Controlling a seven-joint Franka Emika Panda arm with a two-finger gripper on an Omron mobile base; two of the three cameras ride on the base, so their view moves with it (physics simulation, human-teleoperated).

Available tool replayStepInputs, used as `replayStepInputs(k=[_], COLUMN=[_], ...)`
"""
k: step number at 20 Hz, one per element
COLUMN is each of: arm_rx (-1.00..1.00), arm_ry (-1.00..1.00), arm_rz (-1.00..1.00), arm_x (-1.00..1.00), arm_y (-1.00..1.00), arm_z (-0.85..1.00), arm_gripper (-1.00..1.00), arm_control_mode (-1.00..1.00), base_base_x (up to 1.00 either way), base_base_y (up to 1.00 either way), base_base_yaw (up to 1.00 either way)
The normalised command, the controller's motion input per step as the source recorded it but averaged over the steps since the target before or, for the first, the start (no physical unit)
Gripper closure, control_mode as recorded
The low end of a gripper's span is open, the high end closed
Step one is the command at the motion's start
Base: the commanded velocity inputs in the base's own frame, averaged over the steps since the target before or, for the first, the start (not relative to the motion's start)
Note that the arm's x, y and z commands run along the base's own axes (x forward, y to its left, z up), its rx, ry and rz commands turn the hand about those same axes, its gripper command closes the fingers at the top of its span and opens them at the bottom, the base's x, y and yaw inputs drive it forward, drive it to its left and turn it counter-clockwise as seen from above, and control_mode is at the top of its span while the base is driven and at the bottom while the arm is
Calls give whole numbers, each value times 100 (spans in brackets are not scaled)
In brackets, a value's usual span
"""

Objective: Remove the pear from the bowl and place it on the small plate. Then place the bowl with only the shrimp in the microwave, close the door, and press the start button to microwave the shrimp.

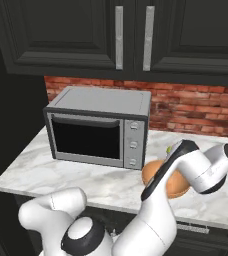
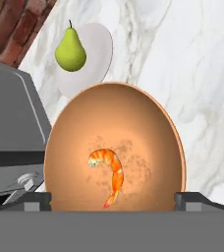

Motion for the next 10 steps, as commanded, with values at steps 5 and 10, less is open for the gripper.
replayStepInputs(k=[5, 10], arm_rx=[0, 2], arm_ry=[14, 6], arm_rz=[0, 0], arm_x=[7, 2], arm_y=[-21, -32], arm_z=[-63, -26], arm_gripper=[-100, -100], arm_control_mode=[-100, -100], base_base_x=[0, 0], base_base_y=[0, 0], base_base_yaw=[0, 0])
